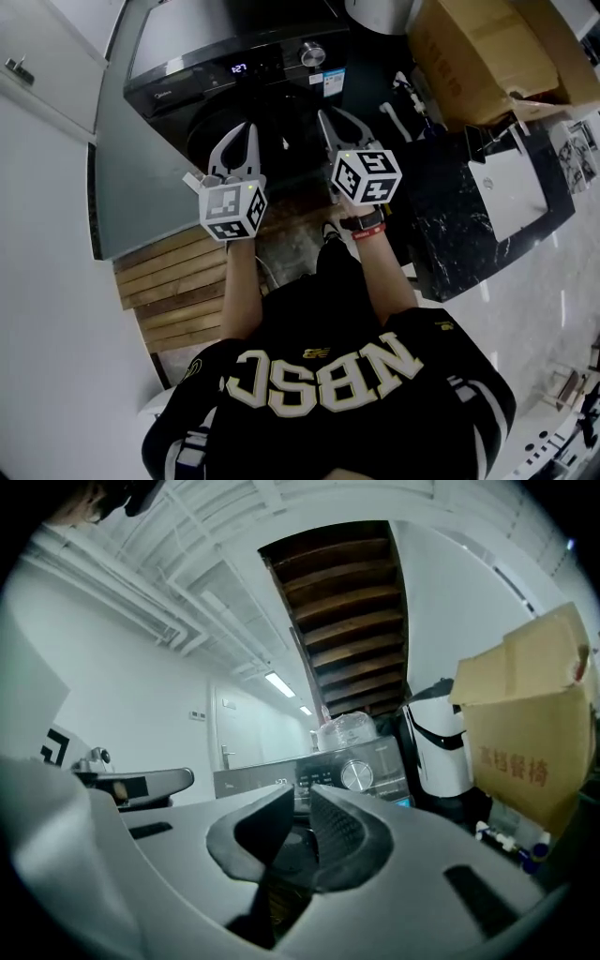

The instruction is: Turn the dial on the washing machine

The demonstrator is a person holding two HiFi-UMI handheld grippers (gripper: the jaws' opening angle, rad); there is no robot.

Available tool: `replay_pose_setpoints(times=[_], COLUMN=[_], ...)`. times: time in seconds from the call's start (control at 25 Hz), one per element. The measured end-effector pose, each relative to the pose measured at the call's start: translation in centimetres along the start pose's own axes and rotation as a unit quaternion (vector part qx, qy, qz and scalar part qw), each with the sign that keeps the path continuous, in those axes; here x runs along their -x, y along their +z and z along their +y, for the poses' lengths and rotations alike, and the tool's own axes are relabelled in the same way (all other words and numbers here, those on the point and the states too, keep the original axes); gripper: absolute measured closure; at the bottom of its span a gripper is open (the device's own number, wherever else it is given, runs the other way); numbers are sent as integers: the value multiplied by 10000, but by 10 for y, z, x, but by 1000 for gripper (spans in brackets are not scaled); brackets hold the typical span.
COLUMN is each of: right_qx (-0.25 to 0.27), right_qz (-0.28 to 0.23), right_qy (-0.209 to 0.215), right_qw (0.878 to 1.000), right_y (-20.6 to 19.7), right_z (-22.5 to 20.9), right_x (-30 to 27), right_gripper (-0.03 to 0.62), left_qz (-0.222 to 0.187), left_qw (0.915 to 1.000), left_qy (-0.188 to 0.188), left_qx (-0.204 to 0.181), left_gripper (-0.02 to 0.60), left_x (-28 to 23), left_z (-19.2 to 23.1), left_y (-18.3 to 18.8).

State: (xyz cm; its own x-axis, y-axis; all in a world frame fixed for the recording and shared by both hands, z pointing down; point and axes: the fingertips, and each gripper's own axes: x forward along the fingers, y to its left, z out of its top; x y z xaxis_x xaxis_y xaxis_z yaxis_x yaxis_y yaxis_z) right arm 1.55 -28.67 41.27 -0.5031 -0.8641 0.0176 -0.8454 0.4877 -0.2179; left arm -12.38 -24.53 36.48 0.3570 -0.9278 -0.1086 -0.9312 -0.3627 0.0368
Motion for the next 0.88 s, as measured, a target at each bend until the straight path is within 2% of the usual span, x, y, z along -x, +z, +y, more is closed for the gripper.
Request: replay_pose_setpoints(times=[0.36,0.88], right_qx=[846,892], right_qz=[-162,-200], right_qy=[-211,-302], right_qw=[9961,9954], right_y=[9,10], right_z=[16,16], right_x=[25,43], right_gripper=[586,586], left_qz=[15,-87], left_qw=[9998,9995], left_qy=[87,101], left_qx=[-150,-294], left_gripper=[568,568], left_x=[20,29], left_z=[-4,-12], left_y=[-1,1])
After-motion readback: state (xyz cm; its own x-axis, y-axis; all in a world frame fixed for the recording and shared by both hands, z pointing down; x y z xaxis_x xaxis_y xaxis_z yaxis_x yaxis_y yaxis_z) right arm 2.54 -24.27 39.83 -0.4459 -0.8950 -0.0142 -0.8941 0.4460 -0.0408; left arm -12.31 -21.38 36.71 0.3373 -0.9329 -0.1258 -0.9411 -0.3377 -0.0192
